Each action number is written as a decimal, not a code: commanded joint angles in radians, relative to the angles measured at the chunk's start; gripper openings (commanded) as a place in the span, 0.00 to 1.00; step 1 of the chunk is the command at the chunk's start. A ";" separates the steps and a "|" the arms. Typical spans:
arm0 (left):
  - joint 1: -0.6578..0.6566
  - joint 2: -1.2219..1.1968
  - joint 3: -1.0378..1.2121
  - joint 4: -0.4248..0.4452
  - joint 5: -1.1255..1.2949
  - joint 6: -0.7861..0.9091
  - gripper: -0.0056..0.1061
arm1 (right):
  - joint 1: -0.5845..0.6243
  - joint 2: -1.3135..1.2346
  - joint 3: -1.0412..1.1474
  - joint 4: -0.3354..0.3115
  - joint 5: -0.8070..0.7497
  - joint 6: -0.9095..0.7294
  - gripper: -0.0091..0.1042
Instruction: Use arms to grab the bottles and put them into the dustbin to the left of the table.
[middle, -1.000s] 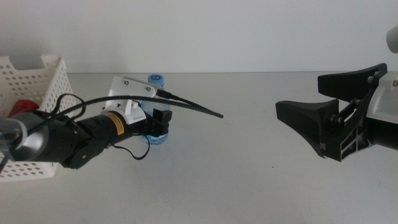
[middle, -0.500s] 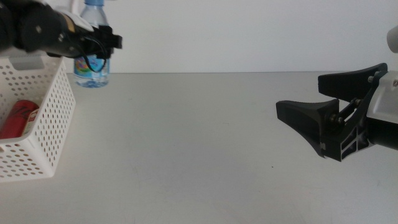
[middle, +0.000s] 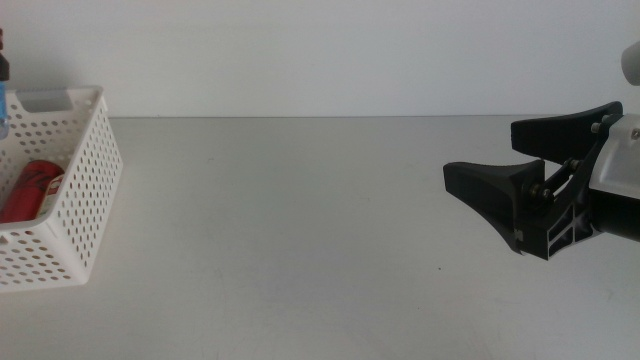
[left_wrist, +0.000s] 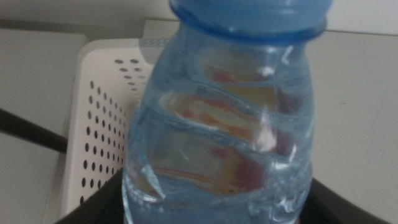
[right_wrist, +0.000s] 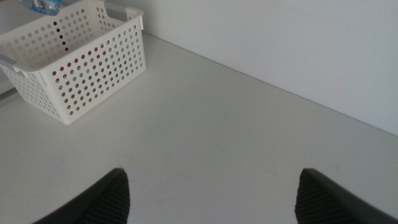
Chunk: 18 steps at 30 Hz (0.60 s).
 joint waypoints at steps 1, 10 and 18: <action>0.016 -0.023 -0.042 -0.064 -0.050 0.008 0.07 | 0.004 -0.011 -0.034 0.002 -0.071 -0.012 0.68; 0.020 0.151 -0.042 -0.038 -0.041 0.031 0.07 | 0.004 -0.011 -0.034 0.002 -0.071 -0.012 0.68; 0.020 0.255 -0.042 -0.032 -0.033 0.055 0.25 | 0.004 -0.011 -0.034 0.002 -0.071 -0.012 0.68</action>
